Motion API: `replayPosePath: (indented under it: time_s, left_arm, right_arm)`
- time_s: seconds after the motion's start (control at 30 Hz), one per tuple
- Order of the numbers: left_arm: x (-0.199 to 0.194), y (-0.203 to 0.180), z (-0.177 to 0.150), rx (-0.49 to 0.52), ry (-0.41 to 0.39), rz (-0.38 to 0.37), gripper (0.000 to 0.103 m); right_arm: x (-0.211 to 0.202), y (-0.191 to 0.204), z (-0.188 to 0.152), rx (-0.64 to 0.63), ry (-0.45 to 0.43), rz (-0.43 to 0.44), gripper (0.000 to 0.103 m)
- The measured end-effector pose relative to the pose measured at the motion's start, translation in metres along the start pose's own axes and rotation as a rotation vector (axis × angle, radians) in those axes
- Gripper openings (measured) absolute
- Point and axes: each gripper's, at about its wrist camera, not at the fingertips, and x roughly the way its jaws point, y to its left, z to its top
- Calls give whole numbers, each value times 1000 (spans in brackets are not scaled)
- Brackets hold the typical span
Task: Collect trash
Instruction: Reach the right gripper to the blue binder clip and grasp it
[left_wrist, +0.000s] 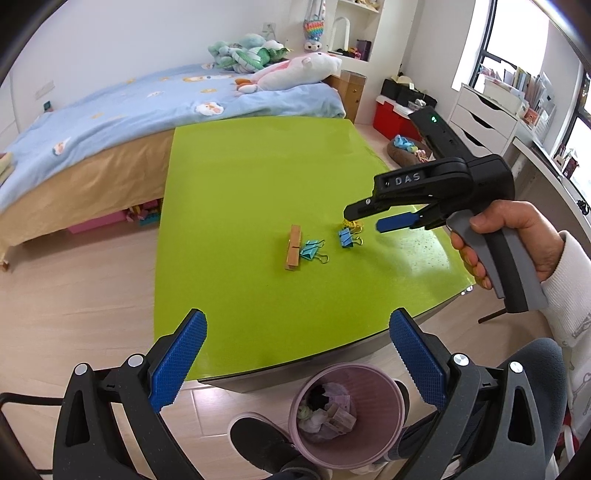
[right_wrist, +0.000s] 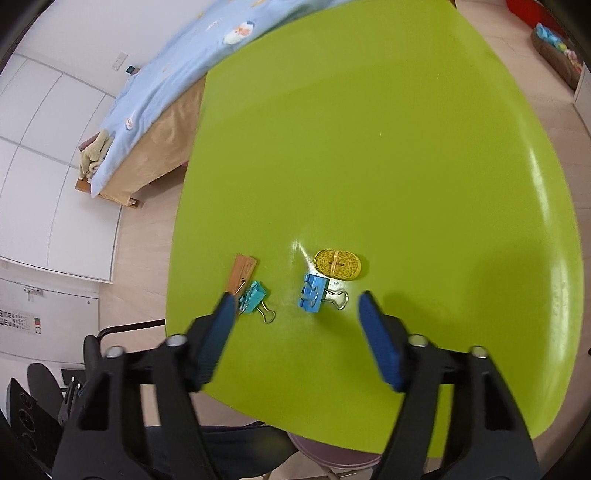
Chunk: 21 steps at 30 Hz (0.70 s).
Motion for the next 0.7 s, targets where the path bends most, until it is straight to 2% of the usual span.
replayPosePath:
  time_s: [0.07, 0.13, 0.2, 0.23, 0.37, 0.43, 0.7]
  left_arm:
    - [2, 2, 0, -3, 5, 1, 95]
    - [3, 3, 0, -6, 8, 0, 95]
    - [4, 3, 1, -8, 11, -1, 95]
    - [4, 3, 1, -8, 11, -1, 95]
    - [5, 3, 2, -6, 14, -1, 95]
    - [6, 2, 3, -4, 15, -2, 95]
    - [15, 3, 16, 6, 25, 8, 95]
  right_arm:
    - [7, -1, 2, 6, 11, -5, 51]
    - [12, -3, 2, 7, 19, -8, 37]
    - [15, -4, 5, 5, 23, -8, 31]
    - [16, -4, 6, 6, 25, -7, 23]
    - [19, -5, 7, 2, 22, 0, 5]
    - [19, -4, 7, -2, 17, 6, 1]
    - [1, 5, 1, -28, -12, 16, 1]
